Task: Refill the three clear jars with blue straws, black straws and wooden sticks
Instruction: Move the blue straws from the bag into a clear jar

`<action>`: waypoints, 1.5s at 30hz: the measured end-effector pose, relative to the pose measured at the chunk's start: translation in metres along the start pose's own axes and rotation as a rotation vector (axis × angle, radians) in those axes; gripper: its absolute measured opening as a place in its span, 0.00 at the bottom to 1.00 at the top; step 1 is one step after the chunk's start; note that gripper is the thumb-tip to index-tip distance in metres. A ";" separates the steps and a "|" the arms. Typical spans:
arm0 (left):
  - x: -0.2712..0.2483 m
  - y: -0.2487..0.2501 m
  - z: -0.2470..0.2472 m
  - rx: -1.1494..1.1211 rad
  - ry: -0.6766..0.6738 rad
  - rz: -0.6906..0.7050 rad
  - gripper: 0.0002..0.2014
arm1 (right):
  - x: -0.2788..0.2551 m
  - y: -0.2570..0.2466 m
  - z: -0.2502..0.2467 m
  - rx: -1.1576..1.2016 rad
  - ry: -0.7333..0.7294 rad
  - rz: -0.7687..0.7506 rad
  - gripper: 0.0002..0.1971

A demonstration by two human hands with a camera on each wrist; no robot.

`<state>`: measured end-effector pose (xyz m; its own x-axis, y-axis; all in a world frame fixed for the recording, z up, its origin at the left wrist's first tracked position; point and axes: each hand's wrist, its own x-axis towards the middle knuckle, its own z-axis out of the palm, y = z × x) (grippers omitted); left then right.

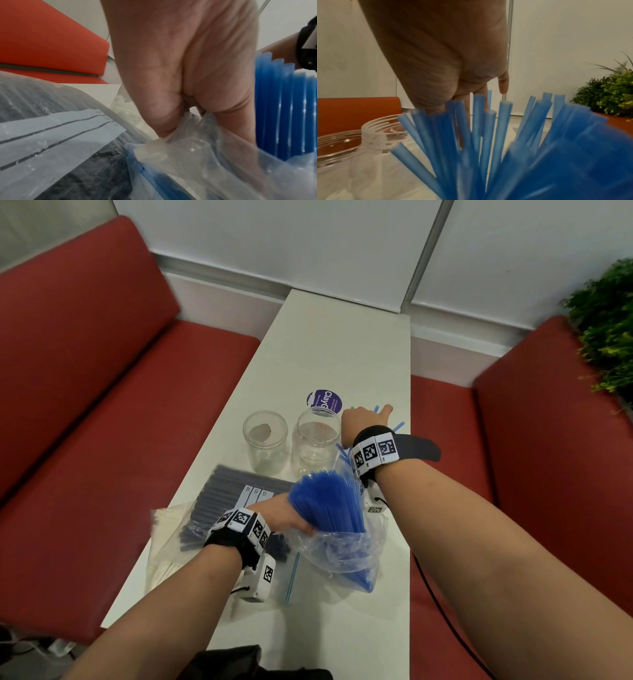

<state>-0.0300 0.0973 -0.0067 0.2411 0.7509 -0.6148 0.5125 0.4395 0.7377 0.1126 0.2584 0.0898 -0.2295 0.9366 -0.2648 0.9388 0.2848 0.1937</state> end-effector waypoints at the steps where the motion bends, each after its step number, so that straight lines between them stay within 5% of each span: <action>1: 0.001 0.000 0.000 -0.002 -0.004 0.003 0.21 | 0.001 -0.001 -0.001 0.025 0.003 0.015 0.07; 6: 0.003 0.002 -0.002 0.006 -0.020 0.016 0.21 | 0.005 -0.001 0.001 0.216 -0.064 0.109 0.13; 11: 0.003 0.002 -0.004 -0.029 -0.038 0.016 0.20 | 0.008 0.003 -0.011 0.370 -0.160 0.129 0.06; 19: 0.012 0.005 -0.003 -0.012 -0.028 0.067 0.23 | -0.015 0.033 -0.051 0.897 0.111 -0.042 0.11; 26: 0.004 0.004 -0.003 -0.092 -0.042 0.107 0.22 | -0.076 0.066 -0.042 1.266 0.040 -0.214 0.10; 32: -0.003 0.001 -0.001 -0.189 -0.050 0.108 0.26 | -0.107 0.085 0.013 0.951 -0.468 -0.026 0.08; 38: -0.005 0.005 0.004 -0.141 0.010 0.111 0.24 | -0.122 0.042 0.068 0.886 -0.296 -0.036 0.24; 45: -0.001 0.002 0.004 -0.082 0.121 0.102 0.20 | -0.129 0.030 0.097 0.926 -0.070 0.016 0.08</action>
<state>-0.0261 0.0951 -0.0056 0.1848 0.8456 -0.5008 0.4200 0.3928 0.8181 0.1950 0.1258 0.0382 -0.2269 0.9158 -0.3313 0.7797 -0.0330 -0.6252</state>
